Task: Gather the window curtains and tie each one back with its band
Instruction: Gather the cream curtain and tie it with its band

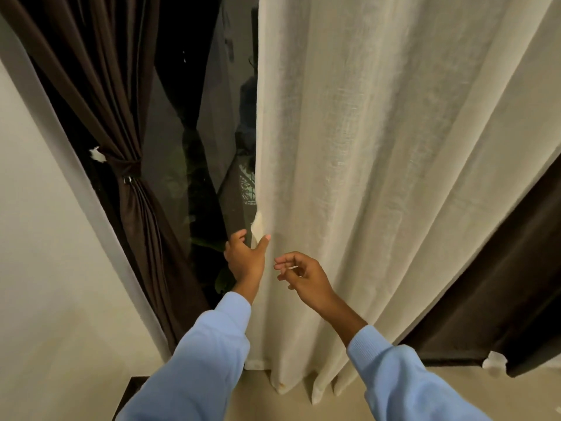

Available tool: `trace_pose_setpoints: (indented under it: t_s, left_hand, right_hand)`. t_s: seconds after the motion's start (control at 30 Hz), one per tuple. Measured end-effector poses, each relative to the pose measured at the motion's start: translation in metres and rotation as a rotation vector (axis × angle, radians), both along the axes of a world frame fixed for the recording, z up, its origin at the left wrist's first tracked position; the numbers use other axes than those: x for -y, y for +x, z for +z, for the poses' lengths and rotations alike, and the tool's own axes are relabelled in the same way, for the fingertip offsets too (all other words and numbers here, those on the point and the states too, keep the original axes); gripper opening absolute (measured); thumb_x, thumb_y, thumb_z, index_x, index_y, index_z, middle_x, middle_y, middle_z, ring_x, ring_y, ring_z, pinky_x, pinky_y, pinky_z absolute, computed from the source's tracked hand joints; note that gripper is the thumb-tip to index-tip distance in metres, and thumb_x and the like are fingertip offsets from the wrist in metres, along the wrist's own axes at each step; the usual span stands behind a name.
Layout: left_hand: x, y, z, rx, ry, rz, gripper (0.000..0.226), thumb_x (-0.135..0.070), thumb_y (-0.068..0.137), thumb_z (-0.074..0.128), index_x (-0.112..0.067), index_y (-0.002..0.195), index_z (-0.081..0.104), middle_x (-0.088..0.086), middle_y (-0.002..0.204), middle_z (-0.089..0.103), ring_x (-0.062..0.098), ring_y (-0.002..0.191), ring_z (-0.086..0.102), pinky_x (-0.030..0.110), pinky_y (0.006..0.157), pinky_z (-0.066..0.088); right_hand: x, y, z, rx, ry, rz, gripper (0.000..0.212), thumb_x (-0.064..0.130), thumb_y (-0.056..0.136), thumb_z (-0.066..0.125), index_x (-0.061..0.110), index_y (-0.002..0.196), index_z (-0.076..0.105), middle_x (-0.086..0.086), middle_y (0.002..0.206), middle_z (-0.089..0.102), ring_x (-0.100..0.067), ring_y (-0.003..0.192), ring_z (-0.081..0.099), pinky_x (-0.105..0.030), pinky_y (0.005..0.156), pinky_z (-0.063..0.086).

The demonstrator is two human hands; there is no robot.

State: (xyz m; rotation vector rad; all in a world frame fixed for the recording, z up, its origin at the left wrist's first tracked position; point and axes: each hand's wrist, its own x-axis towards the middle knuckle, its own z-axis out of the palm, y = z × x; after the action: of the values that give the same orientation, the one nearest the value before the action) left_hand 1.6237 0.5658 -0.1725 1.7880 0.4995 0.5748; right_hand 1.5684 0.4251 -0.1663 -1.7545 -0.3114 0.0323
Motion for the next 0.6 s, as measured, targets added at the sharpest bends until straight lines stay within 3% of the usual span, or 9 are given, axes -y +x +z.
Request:
trace_pose_setpoints:
  t_s: [0.1, 0.17, 0.33, 0.4, 0.47, 0.6]
  left_hand:
    - [-0.004, 0.014, -0.004, 0.016, -0.094, -0.14, 0.029, -0.037, 0.086, 0.065, -0.009, 0.089, 0.061, 0.005, 0.085, 0.063, 0.025, 0.082, 0.061, 0.034, 0.071, 0.051]
    - [-0.005, 0.017, -0.008, 0.011, -0.123, -0.235, 0.029, -0.036, 0.092, 0.057, -0.012, 0.075, 0.056, 0.0, 0.069, 0.057, 0.022, 0.071, 0.057, 0.027, 0.06, 0.045]
    - [-0.01, 0.012, -0.018, -0.049, -0.449, -0.519, 0.029, -0.04, 0.095, 0.053, -0.02, 0.113, 0.064, -0.001, 0.097, 0.072, 0.017, 0.089, 0.068, 0.035, 0.08, 0.055]
    - [-0.017, 0.013, -0.019, -0.114, -0.537, -0.619, 0.031, -0.044, 0.092, 0.055, -0.02, 0.107, 0.068, -0.002, 0.079, 0.068, 0.014, 0.071, 0.064, 0.032, 0.067, 0.053]
    - [-0.024, 0.011, -0.016, -0.15, -0.611, -0.717, 0.028, -0.042, 0.093, 0.056, -0.018, 0.092, 0.071, 0.0, 0.057, 0.05, 0.012, 0.048, 0.048, 0.027, 0.051, 0.042]
    - [-0.039, 0.007, -0.009, -0.234, -0.778, -0.82, 0.029, -0.04, 0.092, 0.056, -0.011, 0.084, 0.058, -0.002, 0.048, 0.032, 0.009, 0.035, 0.029, 0.022, 0.04, 0.03]
  right_hand:
    - [-0.009, 0.02, 0.003, -0.005, -0.004, -0.012, 0.018, 0.01, 0.099, 0.055, 0.02, 0.107, 0.067, -0.002, 0.108, 0.07, -0.017, 0.09, 0.07, -0.018, 0.07, 0.052]
    - [-0.012, 0.033, 0.005, 0.01, 0.007, -0.066, 0.017, 0.012, 0.099, 0.055, 0.023, 0.106, 0.067, 0.001, 0.11, 0.069, -0.016, 0.089, 0.07, -0.023, 0.07, 0.056]
    - [-0.021, 0.065, 0.005, 0.013, 0.062, -0.212, 0.016, 0.015, 0.099, 0.057, 0.023, 0.109, 0.065, 0.003, 0.11, 0.067, -0.013, 0.082, 0.07, -0.02, 0.065, 0.056]
    - [-0.028, 0.076, 0.002, 0.028, 0.076, -0.206, 0.015, 0.016, 0.098, 0.058, 0.019, 0.111, 0.067, 0.001, 0.108, 0.069, -0.012, 0.076, 0.07, -0.018, 0.061, 0.054]
    - [-0.036, 0.082, -0.001, 0.065, 0.068, -0.199, 0.016, 0.014, 0.095, 0.063, 0.022, 0.108, 0.067, 0.002, 0.106, 0.069, -0.012, 0.073, 0.07, -0.018, 0.06, 0.053]
    - [-0.045, 0.089, -0.008, 0.135, -0.069, -0.265, 0.035, 0.018, 0.083, 0.078, 0.032, 0.112, 0.063, 0.015, 0.11, 0.065, -0.013, 0.079, 0.066, -0.021, 0.071, 0.057]
